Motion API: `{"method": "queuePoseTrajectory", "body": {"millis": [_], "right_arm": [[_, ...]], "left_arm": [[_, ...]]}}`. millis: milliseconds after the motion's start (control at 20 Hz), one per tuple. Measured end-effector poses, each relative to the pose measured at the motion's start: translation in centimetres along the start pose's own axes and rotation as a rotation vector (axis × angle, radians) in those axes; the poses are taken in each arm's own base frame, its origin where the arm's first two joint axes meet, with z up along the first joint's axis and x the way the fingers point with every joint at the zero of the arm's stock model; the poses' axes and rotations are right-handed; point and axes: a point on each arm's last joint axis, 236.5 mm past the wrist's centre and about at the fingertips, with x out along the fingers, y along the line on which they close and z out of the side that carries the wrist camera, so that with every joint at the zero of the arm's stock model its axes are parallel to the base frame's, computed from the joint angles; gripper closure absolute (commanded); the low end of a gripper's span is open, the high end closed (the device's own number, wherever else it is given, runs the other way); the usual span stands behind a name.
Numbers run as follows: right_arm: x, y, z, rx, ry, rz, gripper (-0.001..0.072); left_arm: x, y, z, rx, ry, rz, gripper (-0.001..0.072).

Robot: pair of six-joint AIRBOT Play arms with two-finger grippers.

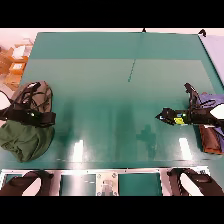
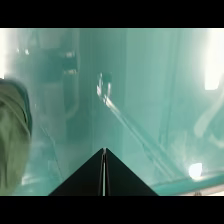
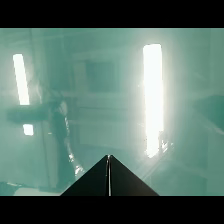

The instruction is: Fold the shirts.

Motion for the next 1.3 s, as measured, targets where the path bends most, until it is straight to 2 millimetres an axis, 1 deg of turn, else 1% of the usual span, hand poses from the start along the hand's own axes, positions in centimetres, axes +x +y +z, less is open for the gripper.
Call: {"method": "queuePoseTrajectory", "body": {"millis": [250,300,350,400,450,550,700,800,900,950,1100,1250,1300], "right_arm": [[0.0,0.0,0.0,0.0,0.0,0.0,0.0693],[0.0,0.0,0.0,0.0,0.0,0.0,0.0693],[0.0,0.0,0.0,0.0,0.0,0.0,0.0693],[0.0,0.0,0.0,0.0,0.0,0.0,0.0694],[0.0,0.0,0.0,0.0,-0.001,0.0,0.0693],[0.0,0.0,0.0,0.0,-0.001,0.0,0.0693],[0.0,0.0,0.0,0.0,-0.001,0.0,0.0693],[0.0,0.0,0.1,0.0,-0.006,-0.001,0.0693],[0.0,0.0,0.3,0.0,-0.011,-0.001,0.0689],[0.0,0.0,0.4,0.0,-0.017,-0.001,0.0687],[0.0,-0.1,0.8,0.0,-0.036,-0.003,0.0687],[0.0,-0.1,1.0,0.0,-0.043,-0.004,0.0687],[0.0,-0.1,1.1,0.0,-0.046,-0.004,0.0687]], "left_arm": [[-0.1,0.1,2.1,0.0,-0.088,0.003,0.0676],[-0.1,0.1,2.5,0.0,-0.105,0.004,0.0621],[-0.2,0.2,2.9,0.002,-0.124,0.01,0.0208],[-0.4,0.6,3.6,0.006,-0.15,0.03,-0.0013],[-0.8,1.4,4.3,0.003,-0.179,0.064,-0.0013],[-2.2,3.8,6.2,0.001,-0.25,0.171,-0.0013],[-4.4,8.7,8.7,-0.008,-0.312,0.343,-0.0013],[-4.5,11.7,9.9,-0.03,-0.306,0.412,-0.0013],[-3.3,14.3,10.8,-0.039,-0.275,0.454,-0.0013],[-2.3,15.2,11.5,-0.031,-0.261,0.465,-0.0013],[1.3,17.4,13.1,-0.02,-0.217,0.475,-0.0013],[4.5,19.1,14.7,-0.01,-0.178,0.474,-0.0003],[5.4,19.4,14.8,-0.009,-0.162,0.473,0.0296]]}}
